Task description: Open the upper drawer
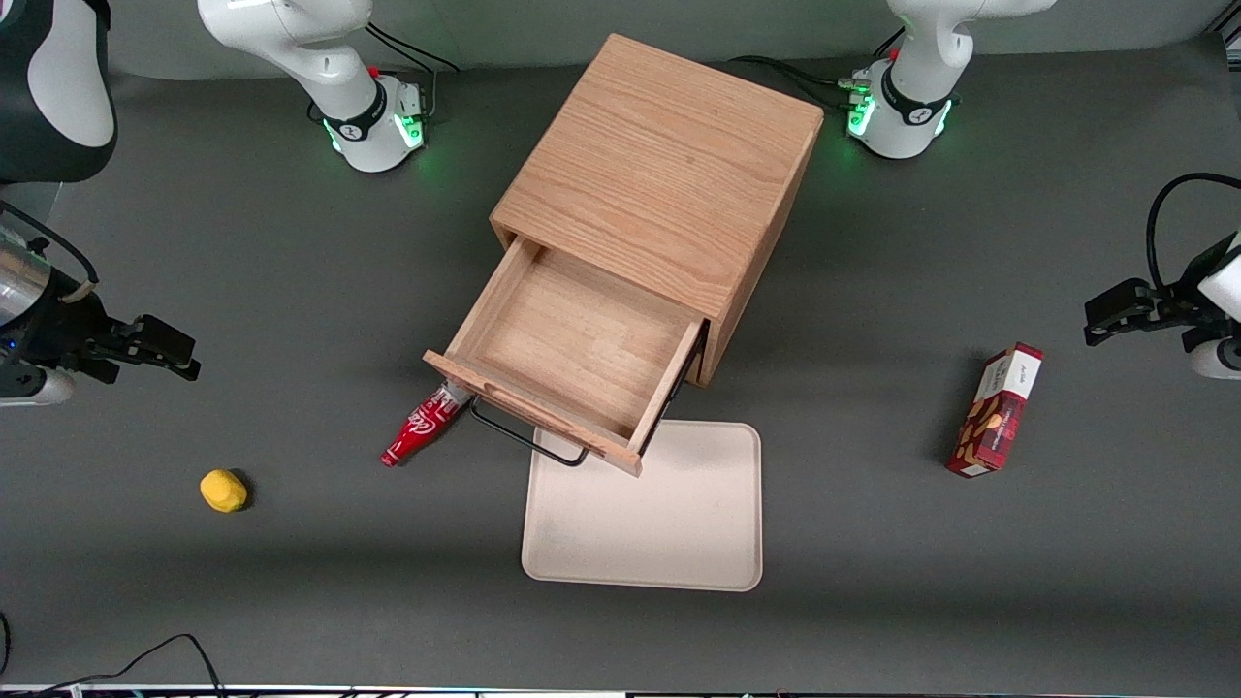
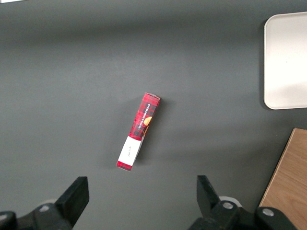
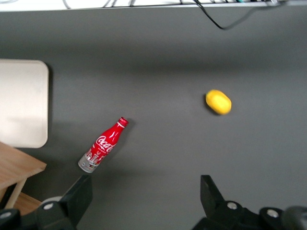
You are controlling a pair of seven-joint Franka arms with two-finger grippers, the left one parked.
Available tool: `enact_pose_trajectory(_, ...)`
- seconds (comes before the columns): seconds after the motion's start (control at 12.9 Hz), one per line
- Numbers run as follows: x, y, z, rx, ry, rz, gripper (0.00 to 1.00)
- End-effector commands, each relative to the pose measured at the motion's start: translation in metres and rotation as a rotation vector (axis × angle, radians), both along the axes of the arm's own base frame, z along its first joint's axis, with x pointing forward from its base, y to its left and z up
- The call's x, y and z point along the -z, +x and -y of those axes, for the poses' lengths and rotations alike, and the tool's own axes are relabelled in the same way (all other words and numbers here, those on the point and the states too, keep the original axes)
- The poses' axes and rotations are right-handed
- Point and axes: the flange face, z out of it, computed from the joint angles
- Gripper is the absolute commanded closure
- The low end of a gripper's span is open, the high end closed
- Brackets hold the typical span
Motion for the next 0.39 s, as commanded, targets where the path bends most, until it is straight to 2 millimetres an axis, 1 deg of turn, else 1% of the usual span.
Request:
enact_pose_trajectory(0.0, 0.008, -0.011, 0.015, 0.108, 0.031, -0.026, 0.0)
enact_pose_trajectory(0.16, 0.011, -0.009, 0.011, 0.116, 0.025, -0.077, 0.0)
enact_pose_trajectory(0.31, 0.013, -0.006, 0.021, 0.166, 0.023, -0.089, 0.0)
